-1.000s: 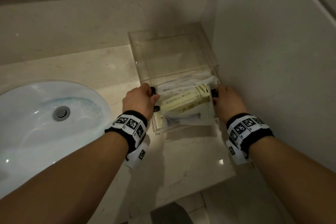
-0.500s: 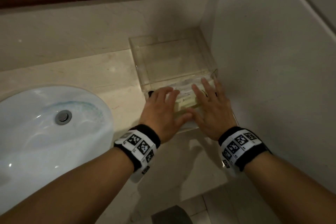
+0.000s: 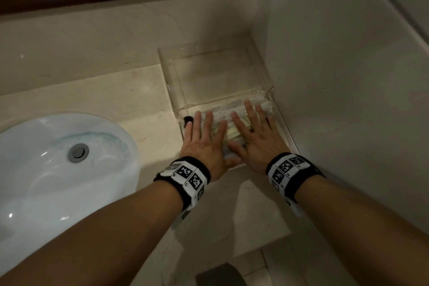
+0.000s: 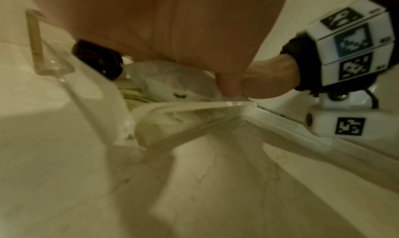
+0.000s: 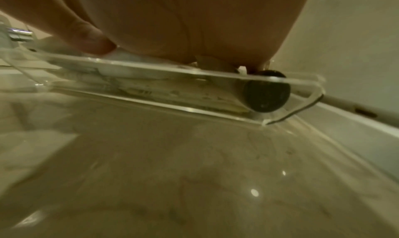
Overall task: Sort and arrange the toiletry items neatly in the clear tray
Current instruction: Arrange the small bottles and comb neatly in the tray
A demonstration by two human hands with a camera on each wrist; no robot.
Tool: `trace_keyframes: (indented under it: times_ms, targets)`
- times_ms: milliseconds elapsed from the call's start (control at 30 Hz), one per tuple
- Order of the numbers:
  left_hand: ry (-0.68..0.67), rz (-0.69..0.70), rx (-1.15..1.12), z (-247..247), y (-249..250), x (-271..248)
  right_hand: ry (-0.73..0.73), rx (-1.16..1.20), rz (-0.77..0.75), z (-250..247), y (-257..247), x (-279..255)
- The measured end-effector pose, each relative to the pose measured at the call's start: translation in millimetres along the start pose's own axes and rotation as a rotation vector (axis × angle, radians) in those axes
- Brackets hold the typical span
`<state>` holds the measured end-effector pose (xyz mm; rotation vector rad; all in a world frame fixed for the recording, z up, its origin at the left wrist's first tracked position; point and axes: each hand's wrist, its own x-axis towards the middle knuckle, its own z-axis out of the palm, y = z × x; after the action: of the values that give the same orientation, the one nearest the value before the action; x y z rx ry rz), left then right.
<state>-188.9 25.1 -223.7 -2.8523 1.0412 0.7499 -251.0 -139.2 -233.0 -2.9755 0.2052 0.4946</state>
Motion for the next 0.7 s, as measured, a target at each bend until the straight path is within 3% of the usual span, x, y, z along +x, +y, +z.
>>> trace_keyframes:
  times_ms: [500, 700]
  targets:
    - [-0.058, -0.002, 0.077, 4, 3, 9, -0.095, -0.004, -0.005, 1, 3, 12]
    - [-0.087, 0.003, 0.041, 1, 2, 9, -0.012, 0.045, -0.033, 2, 3, 8]
